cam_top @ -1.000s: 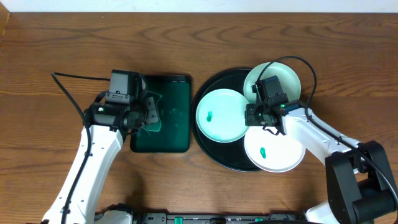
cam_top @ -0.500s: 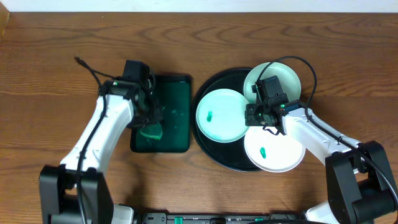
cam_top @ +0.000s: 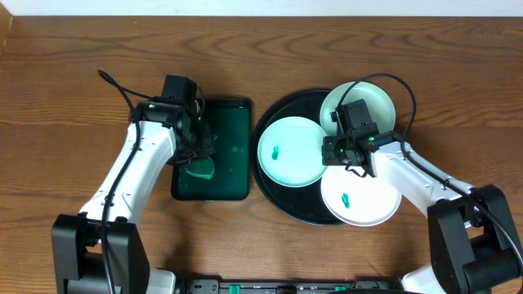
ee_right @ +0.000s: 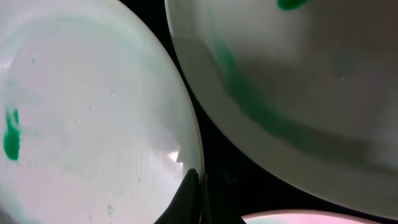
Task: Clean dirty plates on tray and stack at the side
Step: 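Carry the sponge with left gripper over the left white plate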
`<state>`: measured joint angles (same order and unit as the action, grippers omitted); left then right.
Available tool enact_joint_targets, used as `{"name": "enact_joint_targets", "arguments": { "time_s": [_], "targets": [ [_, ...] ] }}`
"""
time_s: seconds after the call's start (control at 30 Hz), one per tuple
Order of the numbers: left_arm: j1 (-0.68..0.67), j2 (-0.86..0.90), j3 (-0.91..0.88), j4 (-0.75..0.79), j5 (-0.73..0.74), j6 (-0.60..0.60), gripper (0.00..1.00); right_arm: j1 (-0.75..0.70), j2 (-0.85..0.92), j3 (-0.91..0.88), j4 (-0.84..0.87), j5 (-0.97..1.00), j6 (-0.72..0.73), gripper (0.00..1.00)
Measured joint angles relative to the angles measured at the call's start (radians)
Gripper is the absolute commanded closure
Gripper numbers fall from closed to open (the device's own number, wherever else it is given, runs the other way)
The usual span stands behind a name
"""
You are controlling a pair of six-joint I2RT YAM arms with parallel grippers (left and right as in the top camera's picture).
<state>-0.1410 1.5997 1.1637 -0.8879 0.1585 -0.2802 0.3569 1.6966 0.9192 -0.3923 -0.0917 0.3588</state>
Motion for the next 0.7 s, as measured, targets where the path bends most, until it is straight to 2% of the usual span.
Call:
{"name": "enact_joint_targets", "arguments": {
  "time_s": [0.7],
  "targets": [
    [-0.005, 0.000, 0.000, 0.031, 0.000, 0.000, 0.93, 0.000, 0.000, 0.000, 0.001, 0.000, 0.000, 0.99]
  ]
}}
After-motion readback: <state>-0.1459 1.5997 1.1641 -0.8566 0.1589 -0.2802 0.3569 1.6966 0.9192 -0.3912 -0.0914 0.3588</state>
